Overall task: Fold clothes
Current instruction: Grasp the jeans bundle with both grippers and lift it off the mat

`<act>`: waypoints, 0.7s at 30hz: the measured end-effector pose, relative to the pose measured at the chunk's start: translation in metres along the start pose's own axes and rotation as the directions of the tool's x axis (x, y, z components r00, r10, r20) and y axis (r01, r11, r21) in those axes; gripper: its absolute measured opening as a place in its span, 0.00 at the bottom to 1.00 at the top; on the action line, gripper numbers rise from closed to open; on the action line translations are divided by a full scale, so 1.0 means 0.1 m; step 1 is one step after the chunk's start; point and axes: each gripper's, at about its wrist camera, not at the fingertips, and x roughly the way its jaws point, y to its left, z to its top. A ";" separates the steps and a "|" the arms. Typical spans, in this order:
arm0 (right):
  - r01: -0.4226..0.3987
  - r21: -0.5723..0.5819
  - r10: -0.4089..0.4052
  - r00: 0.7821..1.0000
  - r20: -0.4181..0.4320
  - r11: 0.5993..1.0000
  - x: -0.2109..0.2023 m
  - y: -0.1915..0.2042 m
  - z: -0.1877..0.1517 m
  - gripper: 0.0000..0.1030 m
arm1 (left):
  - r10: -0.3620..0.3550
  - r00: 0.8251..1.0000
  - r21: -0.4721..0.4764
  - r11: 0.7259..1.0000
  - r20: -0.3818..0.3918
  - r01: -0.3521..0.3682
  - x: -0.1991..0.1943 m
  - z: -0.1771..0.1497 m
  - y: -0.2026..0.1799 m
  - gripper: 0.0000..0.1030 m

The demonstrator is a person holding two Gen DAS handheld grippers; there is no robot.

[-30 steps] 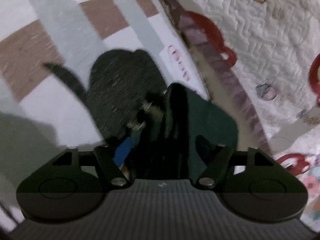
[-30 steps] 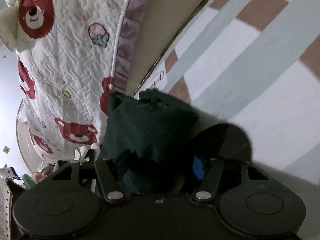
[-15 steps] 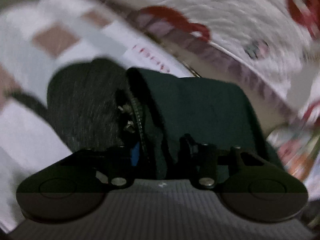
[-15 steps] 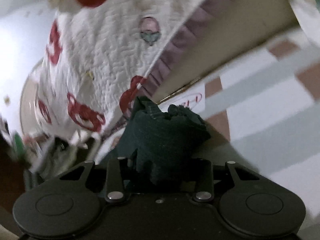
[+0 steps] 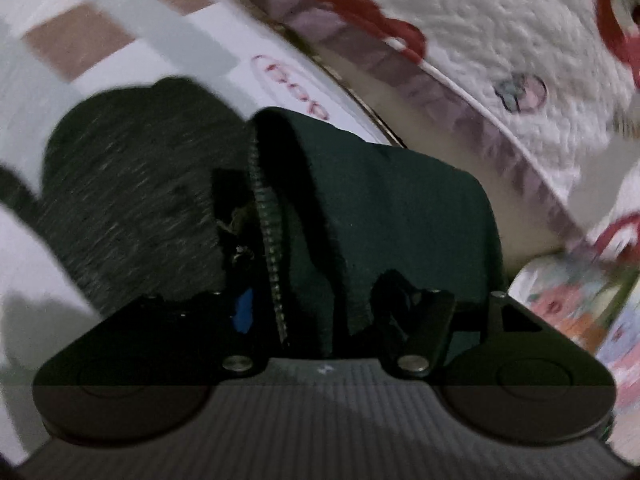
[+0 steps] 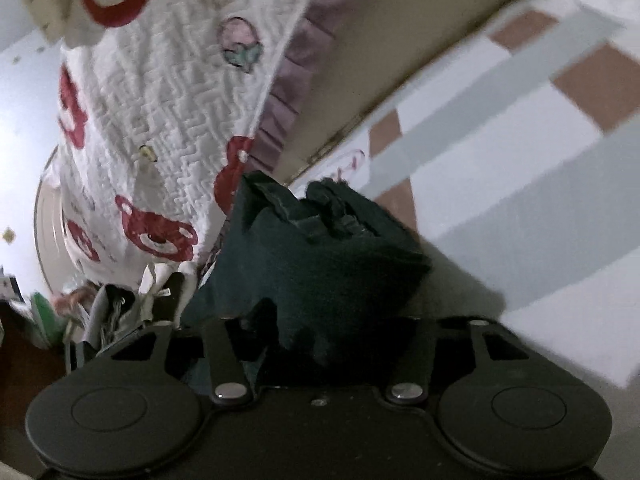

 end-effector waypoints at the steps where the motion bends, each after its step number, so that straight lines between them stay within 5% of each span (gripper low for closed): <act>1: -0.010 -0.018 0.010 1.000 0.008 1.000 -0.02 0.04 0.00 0.65 | 0.009 1.000 0.036 0.999 0.013 -0.010 0.01 -0.03 -0.06 0.54; 2: -0.020 -0.036 0.020 1.000 0.015 0.999 -0.03 0.07 0.00 0.65 | 0.012 1.000 0.064 0.998 0.009 -0.012 0.01 -0.01 -0.11 0.51; 5: -0.048 -0.091 0.052 0.998 0.036 0.995 -0.09 0.18 -0.01 0.41 | 0.015 0.999 0.141 0.990 -0.028 -0.011 -0.03 0.07 -0.21 0.40; 8: -0.050 -0.157 0.061 0.996 0.069 0.986 -0.25 0.31 -0.03 0.41 | -0.047 0.994 0.212 0.975 -0.094 0.066 -0.04 0.16 -0.41 0.37; 10: -0.030 -0.153 0.043 0.995 0.089 0.988 -0.40 0.29 -0.04 0.41 | -0.061 0.990 0.282 0.955 -0.128 0.095 -0.02 0.17 -0.60 0.37; 16: 0.040 -0.040 -0.036 0.995 0.095 0.998 -0.44 0.00 -0.09 0.43 | 0.010 0.969 0.286 0.956 -0.248 0.064 0.37 0.03 -0.78 0.40; 19: 0.075 0.019 -0.076 0.993 0.093 0.997 -0.44 -0.15 -0.12 0.62 | -0.025 0.951 0.188 0.978 -0.308 0.087 0.42 0.13 -0.65 0.46; 21: 0.082 0.051 -0.087 0.992 0.096 0.995 -0.44 -0.23 -0.13 0.64 | -0.042 0.944 0.121 0.989 -0.329 0.086 0.45 0.16 -0.57 0.45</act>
